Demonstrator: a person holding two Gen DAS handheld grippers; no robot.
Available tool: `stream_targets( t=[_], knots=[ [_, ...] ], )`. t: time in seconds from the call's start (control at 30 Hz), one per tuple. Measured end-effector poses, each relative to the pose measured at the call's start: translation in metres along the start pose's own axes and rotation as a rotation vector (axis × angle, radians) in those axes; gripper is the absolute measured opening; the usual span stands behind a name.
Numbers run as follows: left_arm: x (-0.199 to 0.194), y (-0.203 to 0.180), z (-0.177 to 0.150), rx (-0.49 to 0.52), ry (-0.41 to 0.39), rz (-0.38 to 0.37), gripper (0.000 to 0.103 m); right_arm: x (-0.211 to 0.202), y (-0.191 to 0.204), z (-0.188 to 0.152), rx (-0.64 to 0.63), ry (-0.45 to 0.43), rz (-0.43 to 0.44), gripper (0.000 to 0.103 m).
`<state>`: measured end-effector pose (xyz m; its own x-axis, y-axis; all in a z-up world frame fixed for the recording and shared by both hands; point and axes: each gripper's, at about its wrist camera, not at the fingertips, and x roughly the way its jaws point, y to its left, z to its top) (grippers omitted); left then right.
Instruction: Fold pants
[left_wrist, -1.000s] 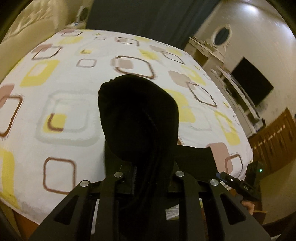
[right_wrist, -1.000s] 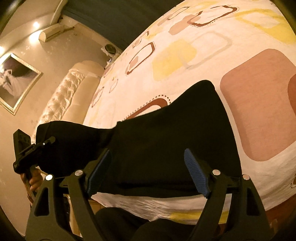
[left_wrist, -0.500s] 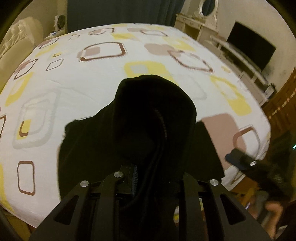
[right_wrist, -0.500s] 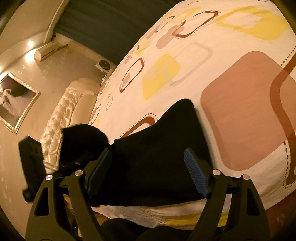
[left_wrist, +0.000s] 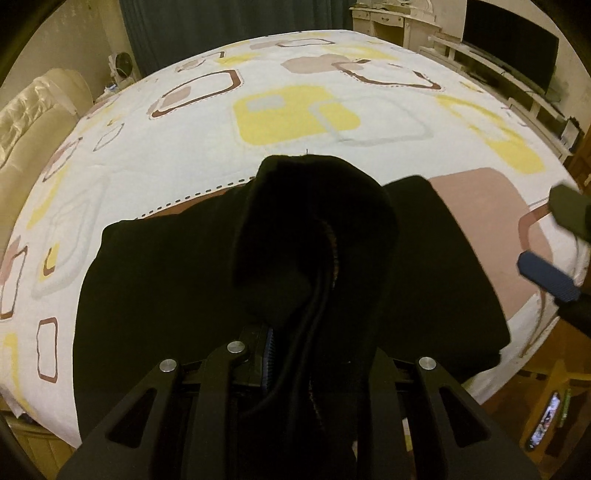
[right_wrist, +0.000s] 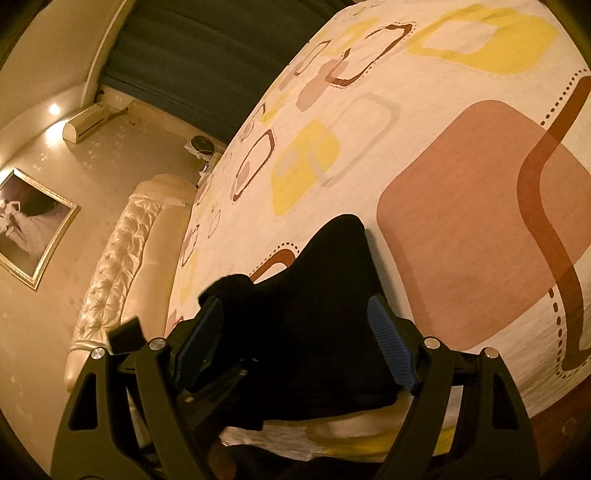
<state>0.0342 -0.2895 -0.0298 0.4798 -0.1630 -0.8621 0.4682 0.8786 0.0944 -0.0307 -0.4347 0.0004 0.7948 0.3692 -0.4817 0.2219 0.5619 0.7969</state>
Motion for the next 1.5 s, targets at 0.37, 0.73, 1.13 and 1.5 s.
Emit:
stream_targets(
  t=[0.37, 0.73, 1.13, 1.5],
  knots=[
    [-0.008, -0.018, -0.010, 0.065, -0.099, 0.003, 0.061, -0.006, 0.000, 0.001, 0.007, -0.023, 0.002, 0.081],
    [-0.081, 0.056, -0.031, -0.080, -0.217, -0.185, 0.081, -0.017, 0.015, 0.003, -0.024, -0.037, 0.030, 0.081],
    [-0.060, 0.231, -0.107, -0.331, -0.158, 0.012, 0.082, 0.048, 0.037, -0.023, -0.113, 0.147, -0.001, 0.081],
    [-0.048, 0.236, -0.116, -0.335, -0.123, -0.039, 0.082, 0.098, 0.052, -0.050, -0.185, 0.254, -0.062, 0.080]
  ],
)
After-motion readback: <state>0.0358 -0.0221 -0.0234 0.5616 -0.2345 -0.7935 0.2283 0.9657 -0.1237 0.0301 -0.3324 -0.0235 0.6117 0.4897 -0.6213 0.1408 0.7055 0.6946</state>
